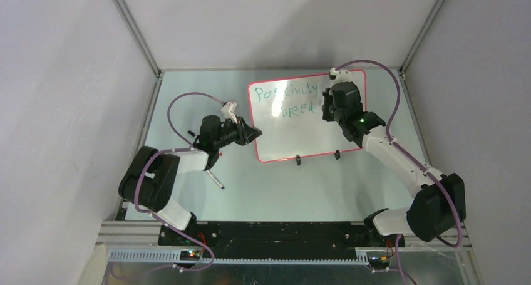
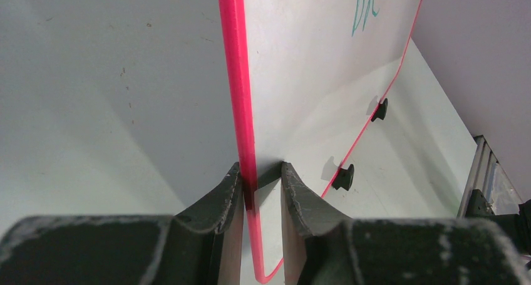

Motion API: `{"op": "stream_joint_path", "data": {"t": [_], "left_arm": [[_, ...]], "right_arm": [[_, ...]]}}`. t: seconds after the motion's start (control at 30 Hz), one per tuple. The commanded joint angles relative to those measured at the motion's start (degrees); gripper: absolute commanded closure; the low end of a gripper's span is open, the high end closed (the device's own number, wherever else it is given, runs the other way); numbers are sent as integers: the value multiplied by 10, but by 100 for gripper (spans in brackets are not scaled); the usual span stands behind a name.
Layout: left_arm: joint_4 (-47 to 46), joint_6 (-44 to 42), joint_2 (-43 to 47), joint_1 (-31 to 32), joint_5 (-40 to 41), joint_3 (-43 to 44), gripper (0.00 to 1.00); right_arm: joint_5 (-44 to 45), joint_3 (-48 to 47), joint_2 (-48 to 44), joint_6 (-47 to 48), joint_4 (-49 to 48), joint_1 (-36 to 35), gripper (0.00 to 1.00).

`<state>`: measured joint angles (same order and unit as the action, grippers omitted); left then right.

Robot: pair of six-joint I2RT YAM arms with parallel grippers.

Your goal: Write a sentence on the whiteboard

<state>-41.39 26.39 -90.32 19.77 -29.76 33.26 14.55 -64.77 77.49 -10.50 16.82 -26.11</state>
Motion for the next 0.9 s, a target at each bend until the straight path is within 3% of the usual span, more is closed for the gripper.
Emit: {"op": "stream_joint_path", "data": {"t": [0.0, 0.87], "left_arm": [[1, -35, 12, 9, 16, 17, 76], [1, -35, 12, 10, 16, 17, 76]], "right_arm": [[3, -3, 5, -6, -27, 4, 100], [-34, -4, 16, -8, -29, 4, 100]]}}
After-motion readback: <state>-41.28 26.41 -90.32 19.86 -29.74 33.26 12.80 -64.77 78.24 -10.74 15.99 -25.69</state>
